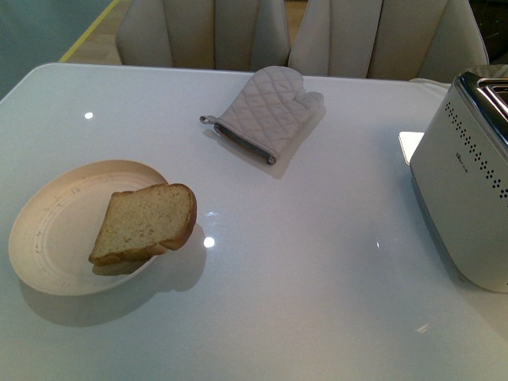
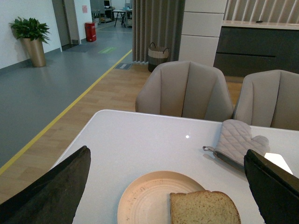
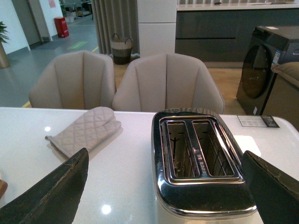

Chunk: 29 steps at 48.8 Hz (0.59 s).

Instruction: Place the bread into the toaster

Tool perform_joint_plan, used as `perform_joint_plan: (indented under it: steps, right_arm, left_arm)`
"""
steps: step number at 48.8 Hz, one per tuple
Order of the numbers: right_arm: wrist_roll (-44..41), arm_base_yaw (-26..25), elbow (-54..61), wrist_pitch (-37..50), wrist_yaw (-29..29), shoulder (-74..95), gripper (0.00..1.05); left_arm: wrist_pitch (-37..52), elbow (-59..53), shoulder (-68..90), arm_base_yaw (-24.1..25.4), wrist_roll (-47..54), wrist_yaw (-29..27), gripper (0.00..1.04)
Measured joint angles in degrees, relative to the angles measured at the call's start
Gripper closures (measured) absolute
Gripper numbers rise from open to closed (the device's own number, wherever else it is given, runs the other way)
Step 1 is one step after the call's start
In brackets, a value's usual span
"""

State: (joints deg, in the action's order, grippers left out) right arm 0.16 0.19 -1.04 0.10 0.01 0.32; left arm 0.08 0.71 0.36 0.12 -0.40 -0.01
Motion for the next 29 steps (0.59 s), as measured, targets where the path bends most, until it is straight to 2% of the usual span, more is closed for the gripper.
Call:
perform_joint_plan:
  steps: [21, 22, 23, 25, 29]
  right_arm:
    - [0.0, 0.0, 0.0, 0.0, 0.0, 0.0, 0.09]
    - [0.0, 0.0, 0.0, 0.0, 0.0, 0.0, 0.09]
    - [0.0, 0.0, 0.0, 0.0, 0.0, 0.0, 0.09]
    - [0.0, 0.0, 0.0, 0.0, 0.0, 0.0, 0.09]
    - [0.0, 0.0, 0.0, 0.0, 0.0, 0.0, 0.09]
  left_arm:
    - [0.0, 0.0, 0.0, 0.0, 0.0, 0.0, 0.07]
    - [-0.6, 0.3, 0.5, 0.3, -1.1, 0.9, 0.07]
    - [-4.8, 1.7, 2.1, 1.1, -4.9, 4.7, 0.07]
    - [-8.6, 4.2, 7.6, 2.4, -11.3, 8.9, 0.07]
    - [-5.6, 7.0, 17.7, 4.4, -22.3, 11.7, 0.07]
